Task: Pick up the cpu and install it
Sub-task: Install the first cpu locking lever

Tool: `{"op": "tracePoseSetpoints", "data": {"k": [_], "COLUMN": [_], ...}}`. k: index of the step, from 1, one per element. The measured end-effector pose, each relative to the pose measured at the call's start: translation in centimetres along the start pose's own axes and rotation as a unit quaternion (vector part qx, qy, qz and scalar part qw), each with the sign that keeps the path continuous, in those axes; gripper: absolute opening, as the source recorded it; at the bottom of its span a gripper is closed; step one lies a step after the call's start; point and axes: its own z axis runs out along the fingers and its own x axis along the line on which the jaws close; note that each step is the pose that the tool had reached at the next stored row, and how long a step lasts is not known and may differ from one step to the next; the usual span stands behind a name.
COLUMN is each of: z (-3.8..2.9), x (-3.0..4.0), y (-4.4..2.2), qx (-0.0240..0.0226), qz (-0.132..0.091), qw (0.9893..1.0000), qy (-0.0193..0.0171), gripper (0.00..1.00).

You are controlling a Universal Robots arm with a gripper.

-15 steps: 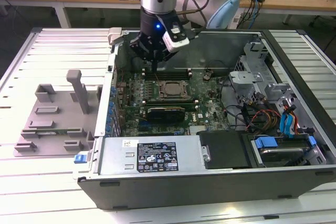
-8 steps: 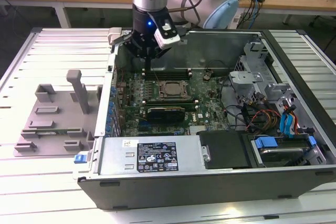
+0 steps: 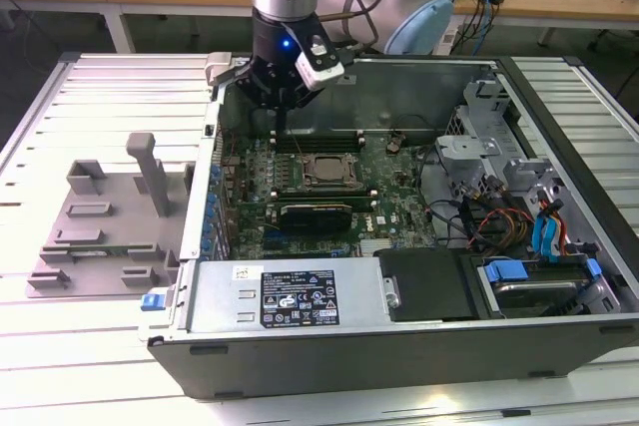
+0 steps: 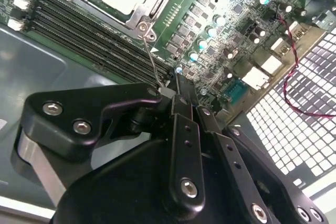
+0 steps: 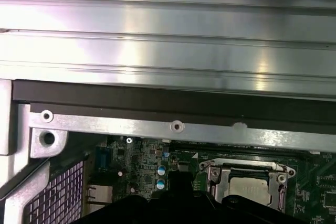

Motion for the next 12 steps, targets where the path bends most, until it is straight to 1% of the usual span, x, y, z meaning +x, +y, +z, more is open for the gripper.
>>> {"op": "tracePoseSetpoints", "data": {"k": [9, 12], "z": [-0.04, -0.05], "x": [-0.96, -1.55], "y": [-0.05, -0.09], "qx": [0.0000, 0.0000], "qz": [0.000, 0.000], "qw": [1.0000, 1.0000], "qy": [0.0000, 0.0000], "gripper": [0.11, 0.11]}}
